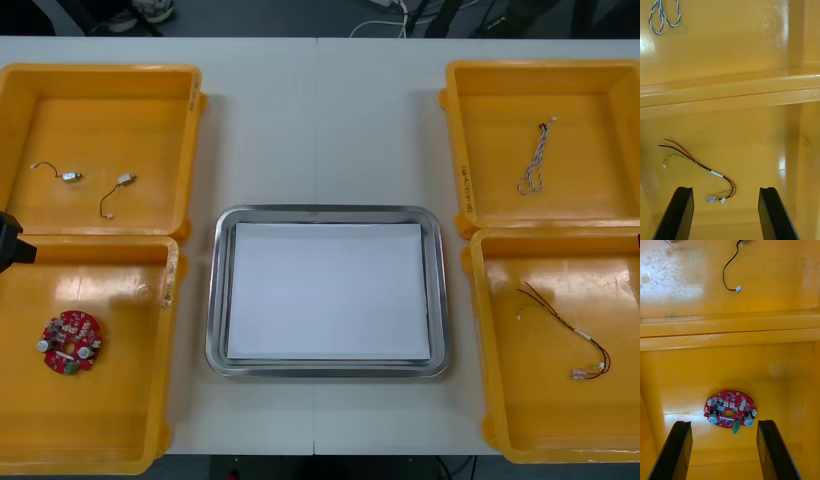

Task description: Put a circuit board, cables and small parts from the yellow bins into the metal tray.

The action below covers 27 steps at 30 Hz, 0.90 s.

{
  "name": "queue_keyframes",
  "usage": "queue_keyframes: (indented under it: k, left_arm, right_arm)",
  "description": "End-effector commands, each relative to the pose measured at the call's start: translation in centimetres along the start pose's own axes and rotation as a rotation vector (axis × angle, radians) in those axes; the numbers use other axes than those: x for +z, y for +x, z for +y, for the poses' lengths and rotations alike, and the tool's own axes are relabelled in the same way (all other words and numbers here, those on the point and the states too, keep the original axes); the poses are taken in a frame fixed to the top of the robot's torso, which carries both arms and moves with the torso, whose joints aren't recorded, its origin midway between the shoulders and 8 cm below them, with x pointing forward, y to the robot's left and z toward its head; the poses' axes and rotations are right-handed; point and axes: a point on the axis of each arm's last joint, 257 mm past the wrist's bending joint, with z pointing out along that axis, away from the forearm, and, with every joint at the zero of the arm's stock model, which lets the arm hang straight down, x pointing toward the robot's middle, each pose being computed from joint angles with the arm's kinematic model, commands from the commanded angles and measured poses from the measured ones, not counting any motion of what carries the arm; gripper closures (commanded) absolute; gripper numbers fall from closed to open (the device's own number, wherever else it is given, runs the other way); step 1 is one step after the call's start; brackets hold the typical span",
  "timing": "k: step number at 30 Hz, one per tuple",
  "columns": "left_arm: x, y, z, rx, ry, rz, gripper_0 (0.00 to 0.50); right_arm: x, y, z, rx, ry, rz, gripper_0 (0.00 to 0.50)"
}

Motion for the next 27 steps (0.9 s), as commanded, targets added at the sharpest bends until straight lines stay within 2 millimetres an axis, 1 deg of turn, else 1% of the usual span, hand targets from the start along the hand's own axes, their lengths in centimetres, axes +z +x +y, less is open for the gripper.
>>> queue_keyframes:
  k: [1,20,22,27]
  left_arm:
    - [-1.59,-0.27,1.43,0.017,-0.046,-0.022,0.0]
    - [-1.59,-0.27,1.43,0.017,-0.046,-0.022,0.0]
    - [-1.59,-0.27,1.43,0.017,-0.046,-0.022,0.0]
    - [-1.59,-0.27,1.43,0.017,-0.046,-0.022,0.0]
  right_arm:
    - [-0.95,-0.7,-0.03,-0.026,0.001,-0.036,0.0]
    - [-0.95,-0.7,-0.03,-0.026,0.001,-0.036,0.0]
    - [-0.58,-0.25,0.13,-0.022,-0.007,-0.023,0.0]
    - [-0.94,-0.39,0.47,-0.026,-0.01,-0.032,0.0]
